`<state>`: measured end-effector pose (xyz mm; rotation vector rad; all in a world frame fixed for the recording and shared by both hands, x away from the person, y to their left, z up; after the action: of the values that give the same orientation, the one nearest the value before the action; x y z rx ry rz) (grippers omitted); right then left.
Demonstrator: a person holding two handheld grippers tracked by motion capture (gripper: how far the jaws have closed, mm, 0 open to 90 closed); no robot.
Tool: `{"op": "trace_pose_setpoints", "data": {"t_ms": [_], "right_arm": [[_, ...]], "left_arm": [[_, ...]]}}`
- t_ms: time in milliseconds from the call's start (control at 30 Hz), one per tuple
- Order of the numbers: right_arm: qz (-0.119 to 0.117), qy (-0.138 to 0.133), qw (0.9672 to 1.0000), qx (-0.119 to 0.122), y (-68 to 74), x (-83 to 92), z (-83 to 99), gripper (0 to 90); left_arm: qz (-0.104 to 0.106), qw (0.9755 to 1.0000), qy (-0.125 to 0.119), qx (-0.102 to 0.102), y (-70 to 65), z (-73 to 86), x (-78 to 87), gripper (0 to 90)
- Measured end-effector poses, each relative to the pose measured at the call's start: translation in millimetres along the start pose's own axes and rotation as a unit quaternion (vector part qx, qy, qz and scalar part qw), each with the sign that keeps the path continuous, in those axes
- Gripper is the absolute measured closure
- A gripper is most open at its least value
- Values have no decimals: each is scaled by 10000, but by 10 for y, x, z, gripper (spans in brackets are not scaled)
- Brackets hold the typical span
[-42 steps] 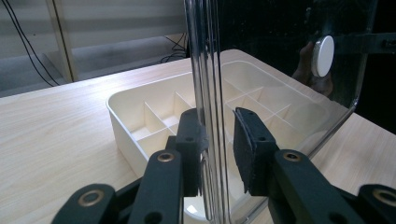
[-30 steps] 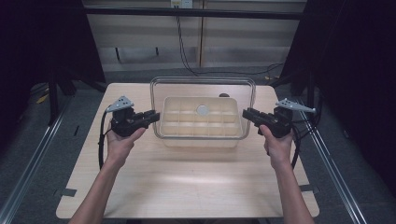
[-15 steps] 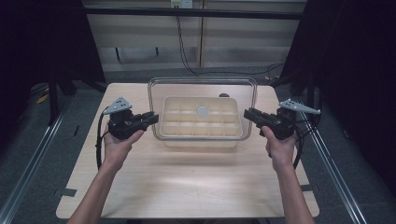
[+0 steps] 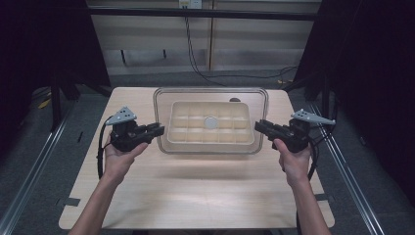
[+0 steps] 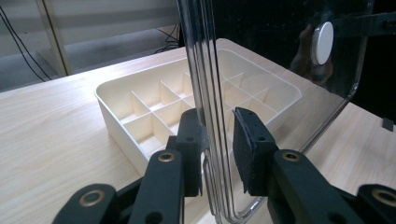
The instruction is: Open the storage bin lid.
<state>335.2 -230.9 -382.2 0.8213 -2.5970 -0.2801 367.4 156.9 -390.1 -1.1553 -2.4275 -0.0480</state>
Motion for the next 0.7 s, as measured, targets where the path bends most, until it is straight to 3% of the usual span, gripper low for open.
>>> {"op": "trace_pose_setpoints", "data": {"t_ms": [267,667,700], "right_arm": [[9,44,10000,-10,42,37,59,696],[-6,189,9998,-91,98,130,242,699],[-77,140,9996,-214,101,156,273,708]], "left_arm": [[-107,9999,50,-51,-57,107,23,733],[31,9996,264,-94,-156,260,86,734],[26,9995,290,-99,-176,286,100,732]]}}
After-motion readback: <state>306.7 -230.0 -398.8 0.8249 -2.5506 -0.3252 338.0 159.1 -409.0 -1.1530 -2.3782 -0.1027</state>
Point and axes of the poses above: each handheld gripper's, and its own axes: x roughly backward along the jaws, z roughly out of its underside, y roughly to its left, the point moved 5 cm from there along -x, roughly forward along the jaws
